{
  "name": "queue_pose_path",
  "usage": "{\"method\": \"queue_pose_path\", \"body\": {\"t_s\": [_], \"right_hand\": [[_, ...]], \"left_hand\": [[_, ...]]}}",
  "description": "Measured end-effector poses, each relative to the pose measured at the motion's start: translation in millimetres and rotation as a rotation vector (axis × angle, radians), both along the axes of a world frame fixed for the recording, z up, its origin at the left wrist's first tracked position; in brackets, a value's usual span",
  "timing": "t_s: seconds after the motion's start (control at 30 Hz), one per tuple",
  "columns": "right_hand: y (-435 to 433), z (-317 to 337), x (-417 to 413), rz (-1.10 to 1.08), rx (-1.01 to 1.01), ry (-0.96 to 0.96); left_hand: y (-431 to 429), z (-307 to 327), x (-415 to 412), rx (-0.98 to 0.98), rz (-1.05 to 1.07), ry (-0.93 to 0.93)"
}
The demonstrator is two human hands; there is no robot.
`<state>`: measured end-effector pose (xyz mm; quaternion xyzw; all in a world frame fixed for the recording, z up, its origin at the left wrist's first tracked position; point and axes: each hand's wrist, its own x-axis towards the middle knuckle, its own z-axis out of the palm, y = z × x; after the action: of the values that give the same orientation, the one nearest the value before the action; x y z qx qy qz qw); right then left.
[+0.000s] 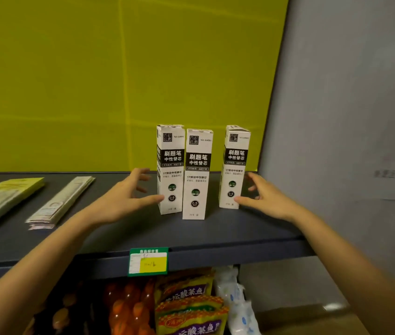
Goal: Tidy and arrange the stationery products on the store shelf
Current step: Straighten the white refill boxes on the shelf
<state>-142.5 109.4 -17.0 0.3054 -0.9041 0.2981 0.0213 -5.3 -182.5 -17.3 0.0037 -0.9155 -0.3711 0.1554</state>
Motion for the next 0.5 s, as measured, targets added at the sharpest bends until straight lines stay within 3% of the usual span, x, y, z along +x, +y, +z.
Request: {"method": "queue_pose_path", "body": {"t_s": [0.2, 0.37, 0.5], "right_hand": [[-14.1, 3.9, -20.4, 0.184, -0.275, -0.284], [-23.3, 1.6, -23.5, 0.209, -0.382, -0.342], [-18.7, -2.6, -18.3, 0.228, -0.401, -0.332]], "left_hand": [[9.4, -7.3, -20.2, 0.316, -0.045, -0.036], [15.7, -8.1, -28.6, 0.311, -0.012, 0.001], [1.1, -5.0, -19.7, 0.299, -0.101, -0.071]]}}
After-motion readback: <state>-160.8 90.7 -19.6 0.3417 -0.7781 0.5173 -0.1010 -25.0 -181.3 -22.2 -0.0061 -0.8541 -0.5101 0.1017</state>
